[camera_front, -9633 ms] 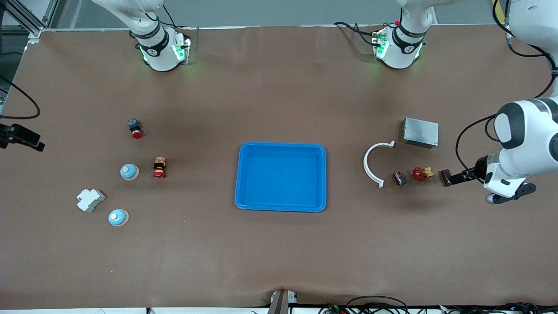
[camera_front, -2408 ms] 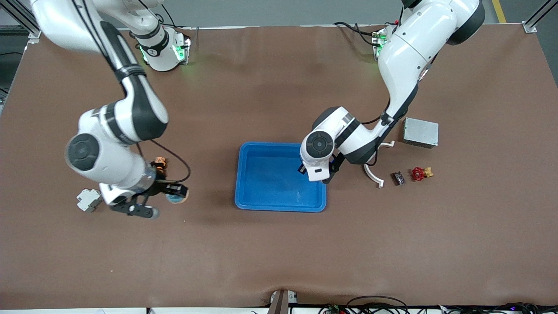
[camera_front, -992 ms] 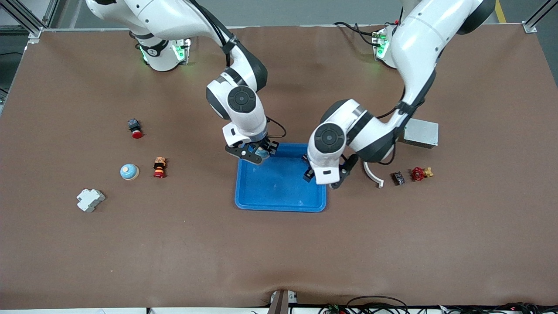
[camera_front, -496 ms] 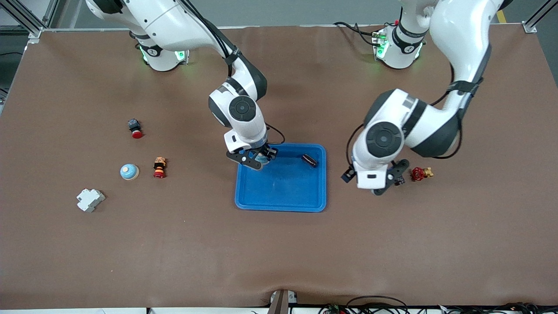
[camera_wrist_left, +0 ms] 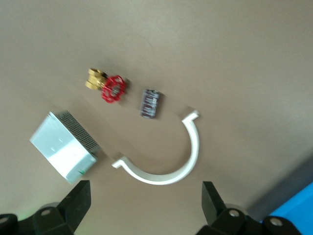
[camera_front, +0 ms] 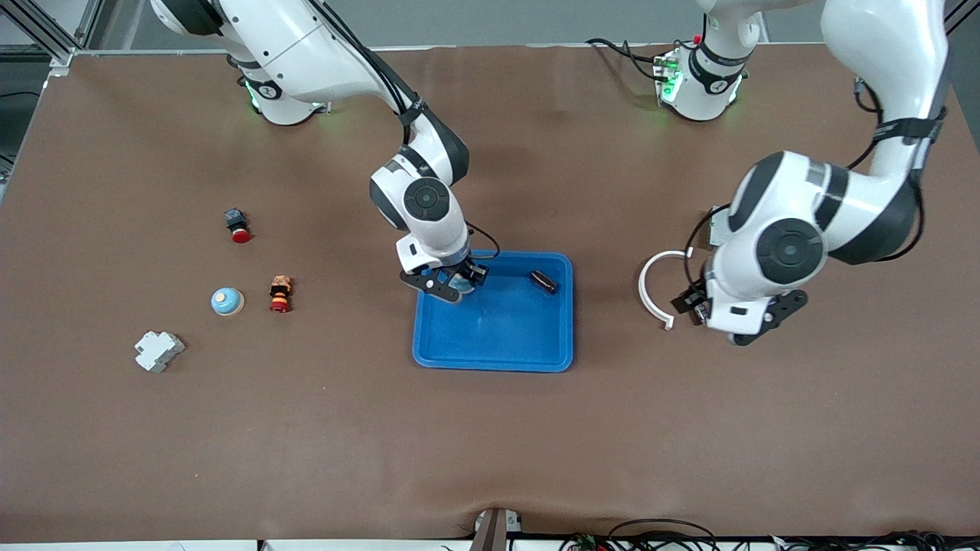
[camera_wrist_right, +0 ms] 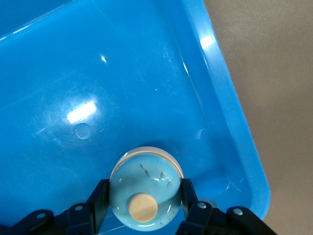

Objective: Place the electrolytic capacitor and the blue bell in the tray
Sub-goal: 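Lower the bell into the tray while the left gripper returns to the capacitor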

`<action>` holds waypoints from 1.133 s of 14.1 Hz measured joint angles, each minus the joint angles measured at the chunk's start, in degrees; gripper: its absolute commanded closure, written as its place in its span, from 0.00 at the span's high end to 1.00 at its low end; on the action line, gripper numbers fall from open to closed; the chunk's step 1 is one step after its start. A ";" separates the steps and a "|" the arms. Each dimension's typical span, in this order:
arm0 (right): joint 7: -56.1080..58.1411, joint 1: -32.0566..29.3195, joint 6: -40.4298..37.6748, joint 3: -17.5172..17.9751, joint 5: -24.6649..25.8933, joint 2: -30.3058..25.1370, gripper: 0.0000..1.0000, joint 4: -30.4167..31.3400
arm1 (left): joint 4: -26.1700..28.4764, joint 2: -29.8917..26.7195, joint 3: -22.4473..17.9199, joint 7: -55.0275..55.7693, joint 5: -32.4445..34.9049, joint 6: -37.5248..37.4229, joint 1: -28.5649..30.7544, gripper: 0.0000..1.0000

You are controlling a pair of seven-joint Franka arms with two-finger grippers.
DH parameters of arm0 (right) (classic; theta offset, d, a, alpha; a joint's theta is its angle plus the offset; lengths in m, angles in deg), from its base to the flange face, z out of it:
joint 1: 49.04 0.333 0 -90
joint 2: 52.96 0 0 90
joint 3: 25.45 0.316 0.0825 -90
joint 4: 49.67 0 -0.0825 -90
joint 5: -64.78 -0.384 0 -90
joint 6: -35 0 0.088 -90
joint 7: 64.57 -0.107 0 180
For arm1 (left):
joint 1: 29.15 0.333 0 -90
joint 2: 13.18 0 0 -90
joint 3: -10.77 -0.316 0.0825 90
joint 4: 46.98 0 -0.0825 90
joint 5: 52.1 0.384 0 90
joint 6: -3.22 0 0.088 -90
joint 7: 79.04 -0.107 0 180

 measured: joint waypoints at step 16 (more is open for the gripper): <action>-0.14 0.04 0.88 -0.92 0.71 1.31 0.15 0.01 | 19.66 -3.10 12.17 -19.88 -0.32 23.99 24.92 1.00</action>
